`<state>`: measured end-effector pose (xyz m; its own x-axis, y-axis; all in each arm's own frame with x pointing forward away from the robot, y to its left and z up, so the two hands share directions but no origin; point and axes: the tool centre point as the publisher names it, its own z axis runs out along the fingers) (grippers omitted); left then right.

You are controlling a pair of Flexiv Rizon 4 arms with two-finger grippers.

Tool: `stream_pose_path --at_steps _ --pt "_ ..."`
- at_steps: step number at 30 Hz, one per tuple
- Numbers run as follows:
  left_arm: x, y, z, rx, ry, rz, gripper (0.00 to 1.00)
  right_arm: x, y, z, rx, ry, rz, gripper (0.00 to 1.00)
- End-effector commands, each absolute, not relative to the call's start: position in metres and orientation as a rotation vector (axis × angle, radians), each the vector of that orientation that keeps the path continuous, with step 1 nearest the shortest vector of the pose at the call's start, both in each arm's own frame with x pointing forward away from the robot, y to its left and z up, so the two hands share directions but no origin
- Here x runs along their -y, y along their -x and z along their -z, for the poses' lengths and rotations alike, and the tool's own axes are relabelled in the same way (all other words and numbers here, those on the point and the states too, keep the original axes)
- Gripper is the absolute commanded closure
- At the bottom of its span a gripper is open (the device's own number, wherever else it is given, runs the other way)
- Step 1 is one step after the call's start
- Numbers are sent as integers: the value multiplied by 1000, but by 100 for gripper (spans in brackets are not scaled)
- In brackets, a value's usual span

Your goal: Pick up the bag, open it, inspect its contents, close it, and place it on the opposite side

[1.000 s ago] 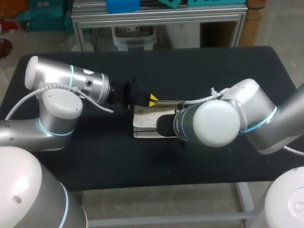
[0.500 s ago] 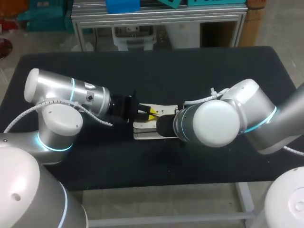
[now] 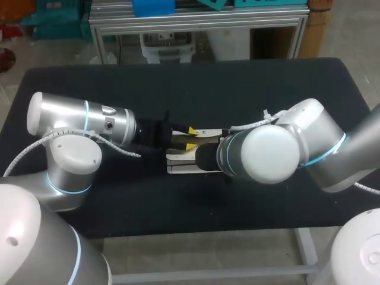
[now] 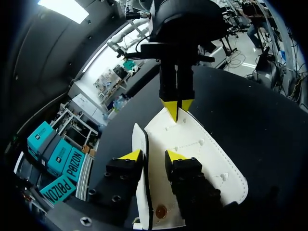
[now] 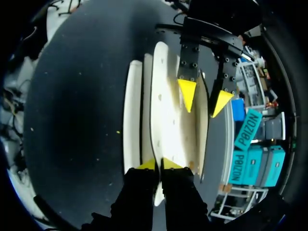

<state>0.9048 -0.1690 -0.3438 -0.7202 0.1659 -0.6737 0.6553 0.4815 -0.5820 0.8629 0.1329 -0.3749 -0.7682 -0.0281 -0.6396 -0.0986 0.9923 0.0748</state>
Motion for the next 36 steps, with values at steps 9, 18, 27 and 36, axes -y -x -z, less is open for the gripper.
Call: stream_pose_path --at_steps 9,18,27,36 --pt "167 -911 349 -2180 -648 1152 100 -130 -861 379 -2255 75 -150 100" --pt "162 -893 365 -2235 -680 1185 100 -130 -861 379 -2255 75 -150 100" --pt "160 -890 362 -2221 -670 1193 80 -130 -861 379 -2255 75 -150 100" --pt "166 -903 351 -2176 -673 1182 63 -130 -861 379 -2255 75 -150 100"
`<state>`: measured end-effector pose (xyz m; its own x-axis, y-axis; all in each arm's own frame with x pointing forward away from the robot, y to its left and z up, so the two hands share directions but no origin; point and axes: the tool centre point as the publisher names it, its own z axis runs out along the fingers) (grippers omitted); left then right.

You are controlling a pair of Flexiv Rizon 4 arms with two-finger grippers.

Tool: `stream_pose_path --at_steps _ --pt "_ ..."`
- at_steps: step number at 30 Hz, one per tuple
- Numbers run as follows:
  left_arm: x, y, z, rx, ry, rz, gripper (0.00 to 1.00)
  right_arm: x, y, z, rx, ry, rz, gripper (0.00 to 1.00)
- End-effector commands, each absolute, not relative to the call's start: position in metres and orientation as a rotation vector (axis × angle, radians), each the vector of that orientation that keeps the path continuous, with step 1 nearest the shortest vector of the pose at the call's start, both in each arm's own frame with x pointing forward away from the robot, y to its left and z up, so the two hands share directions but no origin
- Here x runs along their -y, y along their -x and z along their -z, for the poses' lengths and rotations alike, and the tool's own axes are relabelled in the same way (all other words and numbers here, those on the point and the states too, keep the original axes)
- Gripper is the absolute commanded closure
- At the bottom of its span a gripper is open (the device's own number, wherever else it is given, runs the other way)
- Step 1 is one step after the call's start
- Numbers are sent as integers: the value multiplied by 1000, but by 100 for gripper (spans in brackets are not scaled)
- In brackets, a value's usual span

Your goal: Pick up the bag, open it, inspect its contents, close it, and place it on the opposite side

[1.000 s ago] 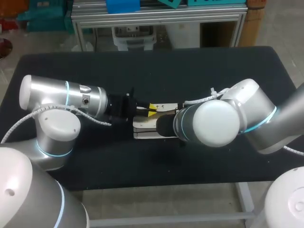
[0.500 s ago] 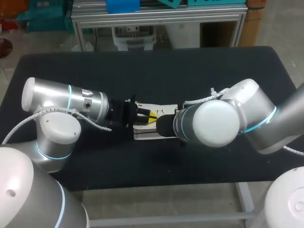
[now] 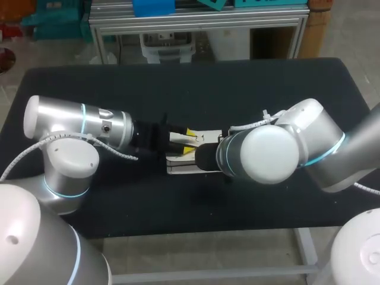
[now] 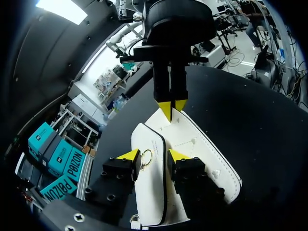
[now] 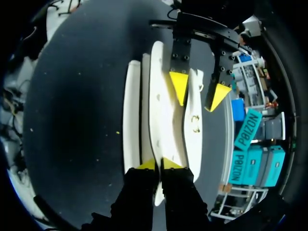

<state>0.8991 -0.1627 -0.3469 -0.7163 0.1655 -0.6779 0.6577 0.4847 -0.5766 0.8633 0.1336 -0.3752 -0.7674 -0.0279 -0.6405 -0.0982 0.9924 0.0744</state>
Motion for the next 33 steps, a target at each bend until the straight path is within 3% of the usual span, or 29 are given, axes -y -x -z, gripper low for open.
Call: stream_pose_path --at_steps 1,4,6,7,8,21,33 --pt "166 -904 352 -2177 -671 1183 64 -130 -861 379 -2255 75 -150 100" --pt "168 -907 360 -2188 -660 1173 68 -130 -861 379 -2255 75 -150 100" --pt "169 -909 365 -2192 -651 1142 82 -130 -861 379 -2255 75 -150 100" --pt "169 -910 367 -2193 -645 1142 96 -130 -861 379 -2255 75 -150 100" --pt "168 -910 368 -2190 -637 1133 100 -130 -861 379 -2255 75 -150 100" --pt "146 -892 367 -2187 -629 1154 100 -130 -861 379 -2255 75 -150 100" --pt "165 -902 370 -2198 -670 1180 100 -130 -861 379 -2255 75 -150 100"
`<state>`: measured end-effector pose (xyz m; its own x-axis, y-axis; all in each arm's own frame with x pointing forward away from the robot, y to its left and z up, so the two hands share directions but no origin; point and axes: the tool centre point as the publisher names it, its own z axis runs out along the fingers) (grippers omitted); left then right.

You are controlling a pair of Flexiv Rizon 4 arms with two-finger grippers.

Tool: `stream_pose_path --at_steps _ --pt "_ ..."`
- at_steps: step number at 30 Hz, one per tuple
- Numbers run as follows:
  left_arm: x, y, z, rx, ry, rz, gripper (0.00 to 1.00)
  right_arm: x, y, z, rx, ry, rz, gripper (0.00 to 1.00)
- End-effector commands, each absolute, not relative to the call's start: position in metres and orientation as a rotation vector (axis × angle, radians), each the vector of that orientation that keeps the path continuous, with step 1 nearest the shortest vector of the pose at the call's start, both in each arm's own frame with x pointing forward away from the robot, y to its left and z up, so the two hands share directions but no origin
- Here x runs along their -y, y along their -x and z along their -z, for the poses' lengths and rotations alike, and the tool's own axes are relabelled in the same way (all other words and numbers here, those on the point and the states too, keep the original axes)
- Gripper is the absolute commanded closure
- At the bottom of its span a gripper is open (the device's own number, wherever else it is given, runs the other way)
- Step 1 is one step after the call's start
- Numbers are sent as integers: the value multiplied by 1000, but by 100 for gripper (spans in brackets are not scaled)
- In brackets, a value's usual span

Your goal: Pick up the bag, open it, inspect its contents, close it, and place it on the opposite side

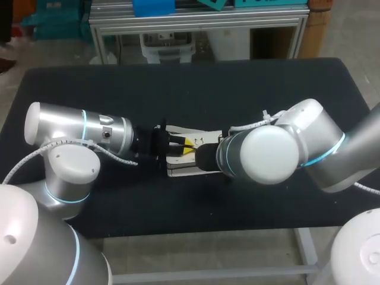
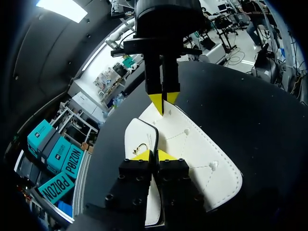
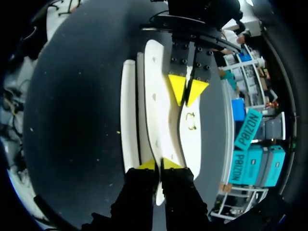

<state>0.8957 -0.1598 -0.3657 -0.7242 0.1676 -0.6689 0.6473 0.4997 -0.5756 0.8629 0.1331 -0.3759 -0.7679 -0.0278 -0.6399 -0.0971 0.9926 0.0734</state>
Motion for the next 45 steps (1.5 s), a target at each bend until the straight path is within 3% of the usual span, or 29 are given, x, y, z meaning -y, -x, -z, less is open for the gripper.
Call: stream_pose_path --at_steps 1,2,4,5,6,11,12,14,16,28,37,45 --pt "163 -902 367 -2197 -668 1183 100 -130 -861 379 -2255 75 -150 100" --pt "161 -901 364 -2193 -661 1187 96 -130 -861 379 -2255 75 -150 100" --pt "156 -899 358 -2186 -652 1194 47 -130 -861 379 -2255 75 -150 100" --pt "154 -898 355 -2183 -644 1198 16 -130 -861 379 -2255 75 -150 100" --pt "152 -897 351 -2181 -640 1201 2 -130 -861 379 -2255 75 -150 100" --pt "143 -893 331 -2160 -616 1243 0 -130 -860 376 -2255 78 -153 100" --pt "142 -892 328 -2159 -619 1253 0 -130 -860 374 -2254 75 -150 94" --pt "140 -891 322 -2153 -611 1278 0 -129 -858 372 -2255 73 -153 67" --pt "139 -891 317 -2158 -604 1292 0 -128 -857 370 -2259 69 -157 0" --pt "134 -894 304 -2215 -477 1371 0 -122 -843 332 -2275 84 -233 0" --pt "123 -908 287 -2488 -73 1485 0 -104 -871 298 -2534 -50 -426 0" --pt "116 -909 286 -2707 144 1368 0 -102 -882 278 -2672 -99 -322 0"
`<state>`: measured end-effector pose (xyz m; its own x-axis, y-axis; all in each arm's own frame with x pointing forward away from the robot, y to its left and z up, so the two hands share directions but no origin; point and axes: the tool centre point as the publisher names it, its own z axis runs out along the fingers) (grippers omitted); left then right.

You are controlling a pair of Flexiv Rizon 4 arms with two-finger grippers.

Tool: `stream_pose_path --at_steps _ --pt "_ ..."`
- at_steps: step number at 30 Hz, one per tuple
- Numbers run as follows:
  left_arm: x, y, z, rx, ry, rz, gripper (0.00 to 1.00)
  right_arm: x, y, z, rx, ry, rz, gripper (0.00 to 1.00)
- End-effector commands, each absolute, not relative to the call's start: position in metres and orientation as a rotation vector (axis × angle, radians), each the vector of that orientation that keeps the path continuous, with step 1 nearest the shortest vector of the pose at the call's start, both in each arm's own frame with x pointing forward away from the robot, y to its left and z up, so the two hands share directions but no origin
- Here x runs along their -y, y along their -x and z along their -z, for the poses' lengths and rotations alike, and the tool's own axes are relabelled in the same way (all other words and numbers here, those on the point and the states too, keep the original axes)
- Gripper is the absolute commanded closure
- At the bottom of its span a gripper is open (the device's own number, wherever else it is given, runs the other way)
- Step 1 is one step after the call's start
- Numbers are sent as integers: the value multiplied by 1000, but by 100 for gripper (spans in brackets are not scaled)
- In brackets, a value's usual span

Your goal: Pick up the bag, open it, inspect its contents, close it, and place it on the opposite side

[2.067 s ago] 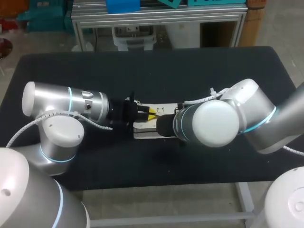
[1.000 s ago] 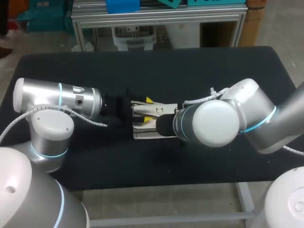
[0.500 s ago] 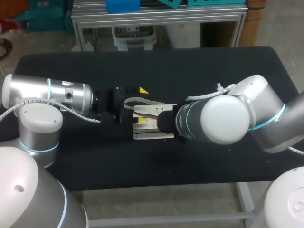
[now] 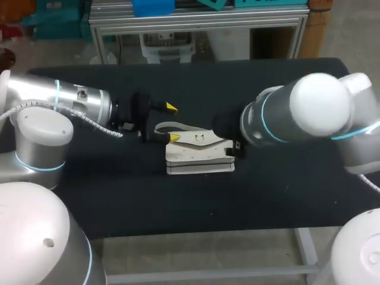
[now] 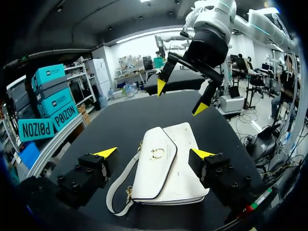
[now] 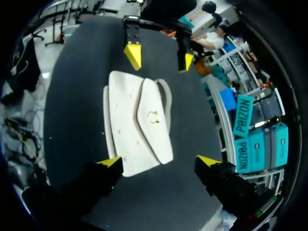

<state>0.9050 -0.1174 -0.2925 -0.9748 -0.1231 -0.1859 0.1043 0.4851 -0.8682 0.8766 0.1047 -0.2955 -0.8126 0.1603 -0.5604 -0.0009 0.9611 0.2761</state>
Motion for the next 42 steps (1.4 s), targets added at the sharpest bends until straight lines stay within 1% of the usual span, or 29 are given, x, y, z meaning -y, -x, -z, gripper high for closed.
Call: stream_pose_path --at_steps 1,8,13,16,17,18,34,36,40,42 --pt "116 -909 286 -2727 150 1327 0 -102 -883 274 -2687 -77 -298 0" --pt "108 -909 285 -2876 198 1099 0 -103 -892 256 -2828 -42 -174 0" --pt "100 -910 284 -2987 280 1041 0 -99 -900 254 -2975 -53 -197 0" --pt "95 -913 288 -3062 418 1039 0 -97 -902 254 -3070 -66 -311 0" --pt "93 -915 290 -3065 538 1008 0 -96 -903 255 -3123 -100 -465 0" --pt "90 -915 290 -3057 565 914 0 -94 -902 257 -3182 -113 -653 0" --pt "90 -915 290 -3057 565 914 0 -90 -898 259 -3173 -159 -670 0" --pt "93 -913 291 -3075 650 875 0 -95 -903 259 -3205 -369 -556 0" --pt "99 -901 294 -3038 1078 748 0 -88 -902 258 -3258 -628 -485 0" --pt "100 -897 295 -2976 1300 701 0 -81 -907 258 -3288 -869 -446 0"
